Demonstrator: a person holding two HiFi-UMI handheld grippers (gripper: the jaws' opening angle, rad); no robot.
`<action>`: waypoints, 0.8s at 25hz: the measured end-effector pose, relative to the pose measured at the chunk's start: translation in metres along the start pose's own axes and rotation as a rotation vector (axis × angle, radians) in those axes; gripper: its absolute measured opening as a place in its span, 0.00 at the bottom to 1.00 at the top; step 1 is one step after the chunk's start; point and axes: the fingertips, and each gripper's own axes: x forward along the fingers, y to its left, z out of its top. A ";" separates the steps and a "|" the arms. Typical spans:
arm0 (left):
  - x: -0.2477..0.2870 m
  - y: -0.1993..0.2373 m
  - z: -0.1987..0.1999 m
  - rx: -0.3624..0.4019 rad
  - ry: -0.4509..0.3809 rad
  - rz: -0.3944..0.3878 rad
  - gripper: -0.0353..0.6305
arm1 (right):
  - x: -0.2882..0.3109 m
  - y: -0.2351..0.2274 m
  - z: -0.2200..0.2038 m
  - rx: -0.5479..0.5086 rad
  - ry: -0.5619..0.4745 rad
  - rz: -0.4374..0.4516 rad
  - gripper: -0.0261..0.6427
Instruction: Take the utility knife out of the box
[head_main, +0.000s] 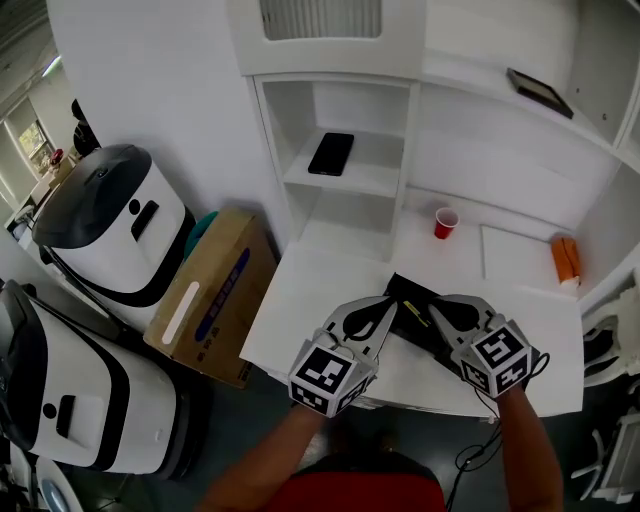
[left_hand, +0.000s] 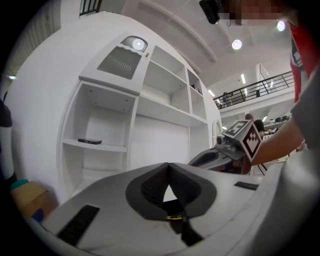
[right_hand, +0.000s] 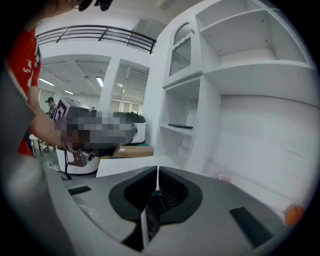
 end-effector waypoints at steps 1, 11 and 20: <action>0.006 0.006 -0.003 -0.007 0.008 0.006 0.09 | 0.008 -0.004 -0.007 -0.012 0.039 0.012 0.09; 0.033 0.028 -0.022 0.001 0.067 0.038 0.09 | 0.075 -0.019 -0.110 -0.091 0.577 0.268 0.25; 0.030 0.049 -0.030 -0.004 0.087 0.085 0.09 | 0.099 -0.021 -0.171 -0.140 0.978 0.340 0.25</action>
